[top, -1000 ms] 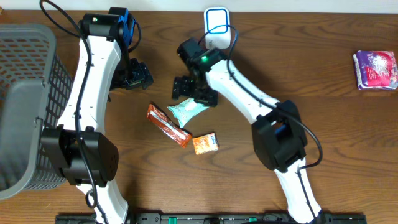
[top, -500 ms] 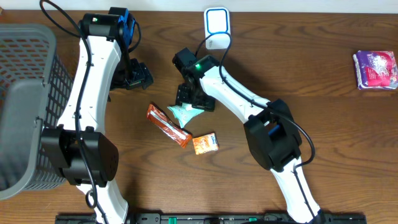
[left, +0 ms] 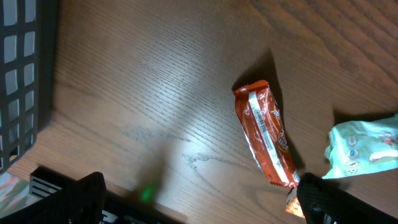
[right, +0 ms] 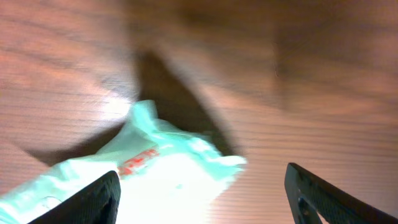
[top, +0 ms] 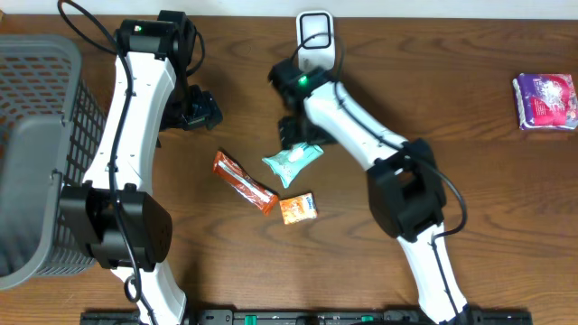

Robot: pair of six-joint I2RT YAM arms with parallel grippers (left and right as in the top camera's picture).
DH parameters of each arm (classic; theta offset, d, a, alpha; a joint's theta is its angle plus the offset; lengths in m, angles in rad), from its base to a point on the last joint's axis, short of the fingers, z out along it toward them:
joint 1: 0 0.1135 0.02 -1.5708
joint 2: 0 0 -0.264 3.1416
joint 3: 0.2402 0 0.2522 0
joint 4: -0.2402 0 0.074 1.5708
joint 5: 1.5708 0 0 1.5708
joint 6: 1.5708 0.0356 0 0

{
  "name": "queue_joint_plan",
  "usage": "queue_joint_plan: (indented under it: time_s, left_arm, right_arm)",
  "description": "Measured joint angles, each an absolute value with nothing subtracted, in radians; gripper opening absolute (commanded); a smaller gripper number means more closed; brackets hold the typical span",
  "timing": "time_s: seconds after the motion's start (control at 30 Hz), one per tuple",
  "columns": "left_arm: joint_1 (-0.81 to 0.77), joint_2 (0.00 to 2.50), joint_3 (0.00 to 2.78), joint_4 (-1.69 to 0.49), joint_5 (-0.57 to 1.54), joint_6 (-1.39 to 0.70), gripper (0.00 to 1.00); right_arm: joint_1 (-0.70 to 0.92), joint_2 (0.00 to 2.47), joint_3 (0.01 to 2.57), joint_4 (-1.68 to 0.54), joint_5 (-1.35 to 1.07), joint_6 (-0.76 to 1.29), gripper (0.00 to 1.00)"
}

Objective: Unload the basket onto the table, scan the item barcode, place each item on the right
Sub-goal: 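Lift the mint-green packet toward the scanner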

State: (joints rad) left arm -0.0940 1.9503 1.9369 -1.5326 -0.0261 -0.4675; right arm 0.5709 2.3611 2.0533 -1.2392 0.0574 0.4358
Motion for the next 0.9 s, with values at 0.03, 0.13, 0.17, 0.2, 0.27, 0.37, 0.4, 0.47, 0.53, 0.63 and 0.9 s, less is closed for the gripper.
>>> queue_joint_plan:
  time_s: [0.03, 0.13, 0.17, 0.2, 0.27, 0.37, 0.4, 0.47, 0.53, 0.63, 0.9]
  left_arm:
    - [-0.094, 1.95, 1.937, -1.533, -0.026, -0.467, 0.98]
    - [-0.094, 1.95, 1.937, -1.533, -0.026, -0.467, 0.98]
    - [-0.094, 1.95, 1.937, -1.533, -0.026, -0.467, 0.98]
    - [-0.094, 1.95, 1.937, -1.533, -0.026, -0.467, 0.98]
    - [-0.094, 1.95, 1.937, -1.533, -0.026, -0.467, 0.98]
    - [-0.094, 1.95, 1.937, -1.533, -0.026, -0.467, 0.98]
    - [-0.094, 1.95, 1.937, -1.533, -0.026, -0.467, 0.98]
    - [-0.094, 1.95, 1.937, -1.533, -0.026, -0.467, 0.98]
    - [-0.094, 1.95, 1.937, -1.533, -0.026, -0.467, 0.98]
    - [-0.094, 1.95, 1.937, -1.533, -0.026, -0.467, 0.98]
    - [-0.094, 1.95, 1.937, -1.533, -0.026, -0.467, 0.98]
  right_arm:
    - [0.551, 2.362, 2.086, -1.265, 0.073, 0.406, 0.81]
    - [0.499, 2.362, 2.184, -1.338, 0.095, 0.348, 0.82]
    - [0.494, 2.362, 2.193, -1.347, 0.094, 0.344, 0.82]
    - [0.474, 2.362, 2.233, -1.378, 0.079, 0.328, 0.82]
    - [0.454, 2.361, 2.268, -1.413, 0.018, 0.314, 0.82]
    - [0.449, 2.361, 2.272, -1.433, -0.101, 0.302, 0.99]
    - [0.451, 2.361, 2.265, -1.427, -0.146, 0.302, 0.99]
    - [0.46, 2.361, 2.246, -1.407, -0.21, 0.31, 0.99]
    - [0.474, 2.361, 2.21, -1.366, -0.255, 0.328, 0.99]
    - [0.508, 2.361, 2.135, -1.295, -0.295, 0.365, 0.99]
    - [0.57, 2.355, 1.937, -1.142, -0.326, 0.551, 0.77]
